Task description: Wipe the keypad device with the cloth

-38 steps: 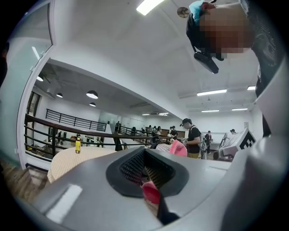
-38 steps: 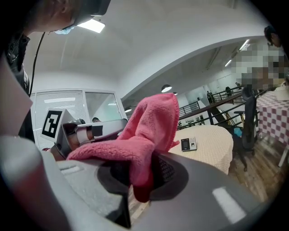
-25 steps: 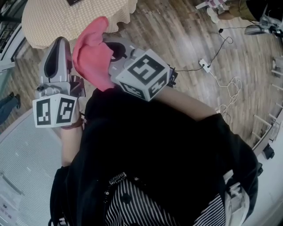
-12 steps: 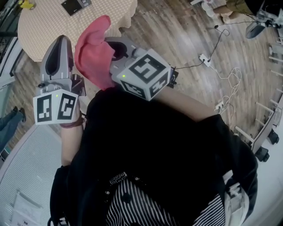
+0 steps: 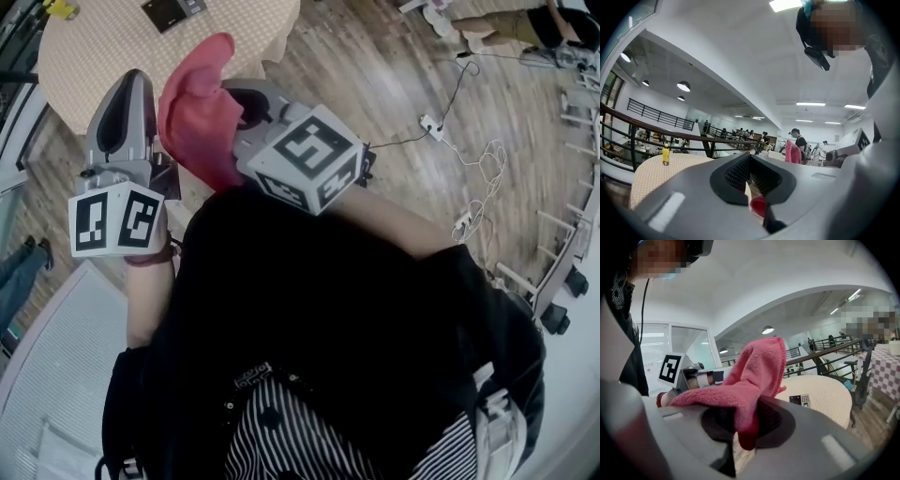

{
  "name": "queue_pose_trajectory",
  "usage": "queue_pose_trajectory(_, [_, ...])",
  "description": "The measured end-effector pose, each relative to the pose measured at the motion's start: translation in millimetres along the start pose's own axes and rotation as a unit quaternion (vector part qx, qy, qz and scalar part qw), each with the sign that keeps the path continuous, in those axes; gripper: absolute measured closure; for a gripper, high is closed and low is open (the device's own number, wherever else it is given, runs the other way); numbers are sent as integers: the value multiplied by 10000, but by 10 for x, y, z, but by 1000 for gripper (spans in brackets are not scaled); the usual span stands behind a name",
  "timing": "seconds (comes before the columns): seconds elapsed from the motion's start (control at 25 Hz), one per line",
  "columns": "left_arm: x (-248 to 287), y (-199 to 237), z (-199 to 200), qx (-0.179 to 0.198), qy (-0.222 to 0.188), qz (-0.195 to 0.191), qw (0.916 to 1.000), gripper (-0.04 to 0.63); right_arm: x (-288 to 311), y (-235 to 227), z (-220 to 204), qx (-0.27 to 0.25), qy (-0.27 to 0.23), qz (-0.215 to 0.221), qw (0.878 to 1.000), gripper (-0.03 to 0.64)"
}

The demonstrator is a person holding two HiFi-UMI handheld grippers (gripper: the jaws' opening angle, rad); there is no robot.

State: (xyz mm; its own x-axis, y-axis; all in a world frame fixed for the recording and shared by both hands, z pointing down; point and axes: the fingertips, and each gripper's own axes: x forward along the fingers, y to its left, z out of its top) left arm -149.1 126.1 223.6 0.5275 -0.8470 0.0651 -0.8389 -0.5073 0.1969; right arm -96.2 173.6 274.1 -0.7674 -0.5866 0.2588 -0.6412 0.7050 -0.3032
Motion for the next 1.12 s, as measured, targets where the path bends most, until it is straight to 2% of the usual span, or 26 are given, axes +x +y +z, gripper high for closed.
queue_pose_trajectory(0.4, [-105,224,21,-1,-24,-9,10000,598,312,62,38,3,12,-20,10000,549])
queue_pose_trajectory(0.68, [-78,560,-6,27,81,242,9997,598,602,63,47,-86,113,177,9997,549])
queue_pose_trajectory(1.12, [611,983,204,112,26,472,9988,598,1148,-505,428,-138,123,554,9983,549])
